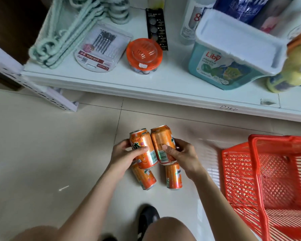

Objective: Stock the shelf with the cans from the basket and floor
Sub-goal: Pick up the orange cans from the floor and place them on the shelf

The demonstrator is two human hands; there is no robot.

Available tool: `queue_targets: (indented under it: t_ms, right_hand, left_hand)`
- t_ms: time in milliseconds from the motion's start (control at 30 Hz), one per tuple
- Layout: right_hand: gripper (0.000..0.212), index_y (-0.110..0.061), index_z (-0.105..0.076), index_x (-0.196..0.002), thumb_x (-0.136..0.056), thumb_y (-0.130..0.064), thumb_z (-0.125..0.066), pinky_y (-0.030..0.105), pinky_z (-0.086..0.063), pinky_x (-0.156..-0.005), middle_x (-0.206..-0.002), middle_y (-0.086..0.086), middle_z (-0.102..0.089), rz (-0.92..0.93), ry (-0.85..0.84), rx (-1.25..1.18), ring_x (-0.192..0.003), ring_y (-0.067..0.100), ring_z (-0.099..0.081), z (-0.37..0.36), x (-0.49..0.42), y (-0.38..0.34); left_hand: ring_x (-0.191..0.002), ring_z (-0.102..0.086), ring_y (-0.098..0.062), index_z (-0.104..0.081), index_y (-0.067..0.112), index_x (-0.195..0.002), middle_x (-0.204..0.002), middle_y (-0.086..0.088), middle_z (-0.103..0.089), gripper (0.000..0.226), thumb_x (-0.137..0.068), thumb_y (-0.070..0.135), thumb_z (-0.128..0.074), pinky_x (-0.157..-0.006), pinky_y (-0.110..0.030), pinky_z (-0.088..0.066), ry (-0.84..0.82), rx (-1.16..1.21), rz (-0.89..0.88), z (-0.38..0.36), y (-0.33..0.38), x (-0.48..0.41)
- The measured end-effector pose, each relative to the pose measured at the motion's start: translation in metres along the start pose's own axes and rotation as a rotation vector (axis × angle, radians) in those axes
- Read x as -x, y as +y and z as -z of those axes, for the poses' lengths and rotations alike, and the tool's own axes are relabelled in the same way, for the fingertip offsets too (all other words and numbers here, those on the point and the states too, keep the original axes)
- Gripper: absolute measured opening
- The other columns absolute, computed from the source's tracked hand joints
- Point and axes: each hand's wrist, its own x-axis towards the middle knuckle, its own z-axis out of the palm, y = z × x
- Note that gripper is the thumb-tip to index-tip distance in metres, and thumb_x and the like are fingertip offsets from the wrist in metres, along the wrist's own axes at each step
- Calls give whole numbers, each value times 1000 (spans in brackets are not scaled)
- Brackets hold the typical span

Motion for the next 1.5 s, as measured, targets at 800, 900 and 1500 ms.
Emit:
queue_targets:
  t_ms: [800, 900, 1500]
  right_hand:
    - [50, -10, -69, -106, -65, -34, -81, 24, -55, -61, -90, 4, -76, 13, 89, -79, -80, 21, -74, 8, 301, -335]
    - [47, -13, -69, -104, -64, -33, -82, 25, -56, -61, -90, 4, -76, 44, 121, -116, -80, 22, -74, 10, 337, -371]
    - [59, -9, -69, -110, -63, -39, -85, 41, -60, -79, -96, 8, -76, 227, 235, -188, -87, 24, -74, 15, 513, -451]
  left_hand:
    - [-87, -72, -15, -70, 22, -99, -97, 4, -73, 62, -41, 38, -87, -82, -42, -57, -72, -164, -106, 0, 307, 355]
    - [-87, -71, -15, -71, 22, -98, -95, 6, -74, 60, -42, 37, -88, -77, -38, -58, -84, -162, -137, -3, 335, 394]
    - [-91, -69, -12, -71, 24, -97, -96, 7, -74, 59, -44, 42, -86, -84, -40, -56, -182, -262, -388, -13, 412, 570]
